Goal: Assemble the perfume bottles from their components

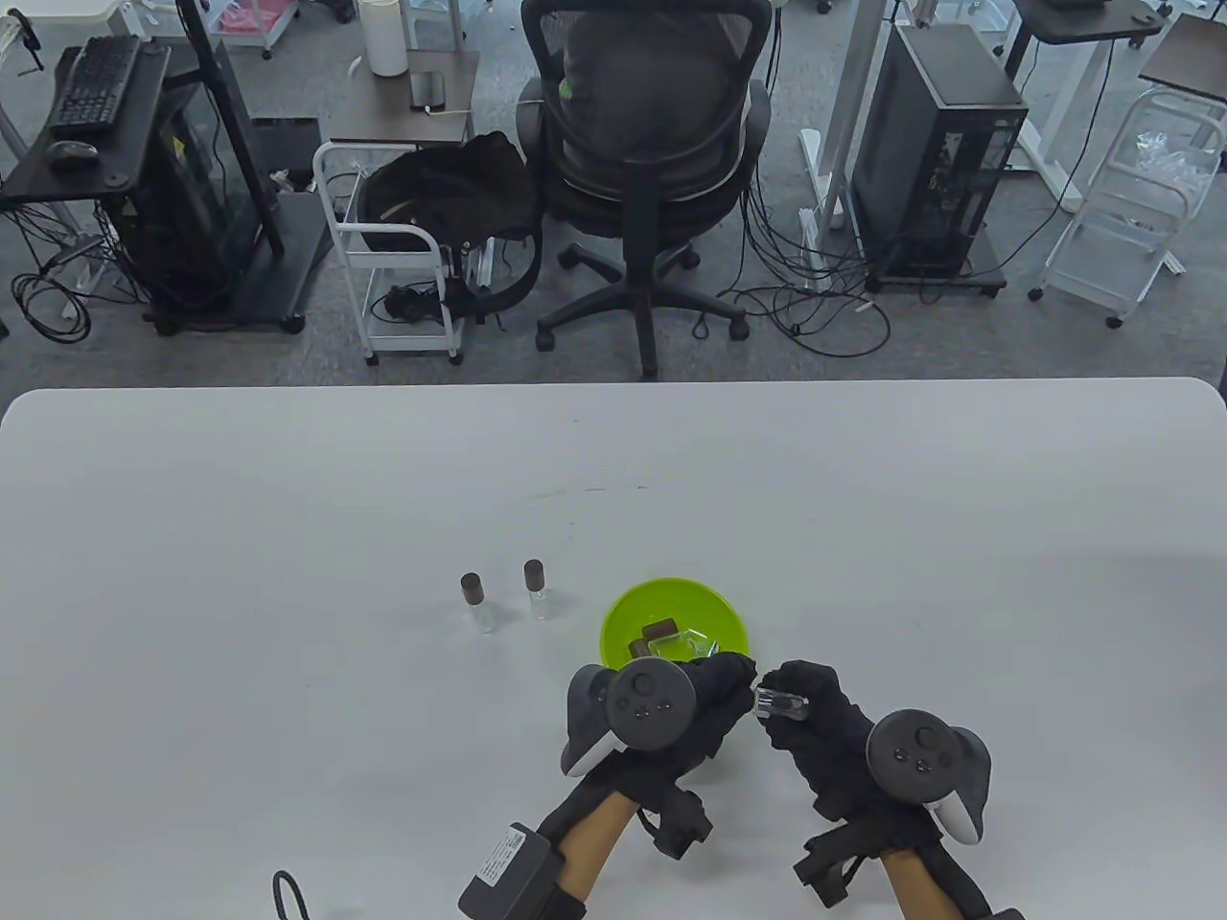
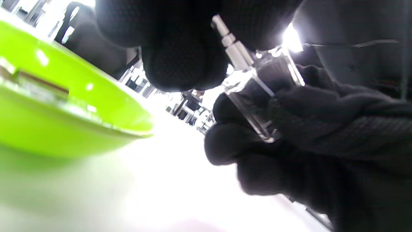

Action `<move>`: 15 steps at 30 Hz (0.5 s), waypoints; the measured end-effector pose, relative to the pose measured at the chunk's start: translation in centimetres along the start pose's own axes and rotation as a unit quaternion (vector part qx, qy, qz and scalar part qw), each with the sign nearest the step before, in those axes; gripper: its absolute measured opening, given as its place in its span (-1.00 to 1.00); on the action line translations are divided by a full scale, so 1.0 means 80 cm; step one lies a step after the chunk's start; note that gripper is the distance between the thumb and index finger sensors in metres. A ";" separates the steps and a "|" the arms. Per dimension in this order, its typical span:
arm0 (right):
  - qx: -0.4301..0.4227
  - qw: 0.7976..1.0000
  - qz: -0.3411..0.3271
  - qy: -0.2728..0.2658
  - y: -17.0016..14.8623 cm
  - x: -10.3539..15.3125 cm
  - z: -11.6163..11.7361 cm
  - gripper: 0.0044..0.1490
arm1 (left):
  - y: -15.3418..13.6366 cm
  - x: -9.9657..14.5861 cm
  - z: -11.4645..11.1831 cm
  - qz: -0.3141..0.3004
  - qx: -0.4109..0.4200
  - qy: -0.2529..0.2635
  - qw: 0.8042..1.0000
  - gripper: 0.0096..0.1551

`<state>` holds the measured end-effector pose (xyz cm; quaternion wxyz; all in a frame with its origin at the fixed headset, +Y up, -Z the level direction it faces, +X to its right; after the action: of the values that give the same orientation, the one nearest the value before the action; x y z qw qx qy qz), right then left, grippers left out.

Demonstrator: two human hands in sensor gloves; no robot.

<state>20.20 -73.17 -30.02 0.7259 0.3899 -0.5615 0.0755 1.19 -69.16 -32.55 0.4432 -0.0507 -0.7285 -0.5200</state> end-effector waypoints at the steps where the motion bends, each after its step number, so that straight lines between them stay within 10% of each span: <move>1: -0.010 1.000 0.003 0.000 -0.002 0.000 -0.001 -0.26 | 0.002 0.000 0.002 -0.009 -0.019 -0.002 1.000 -0.53; 8: 0.022 0.999 0.017 -0.034 -0.011 0.003 -0.020 -0.26 | -0.017 -0.010 0.035 0.057 -0.092 -0.005 0.994 -0.38; 15: 0.025 0.997 0.037 -0.056 -0.025 0.006 -0.034 -0.26 | -0.047 -0.033 0.026 0.152 -0.298 -0.192 0.923 -0.34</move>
<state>23.51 -72.93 -30.77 0.6804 0.3905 -0.6129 0.0944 -0.44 -68.19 -37.25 0.3332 -0.3890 -0.5945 -0.6199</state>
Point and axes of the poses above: the tracker on the back of each hand, its own y axis roughly to the thumb side, its own x axis roughly from the fingertips to the wrist, z = x × y, the point moved 3 cm from there along -x, roughly from the wrist to the fingertips, and after that the axes turned 13 degrees about -z, right-handed, at the moved point
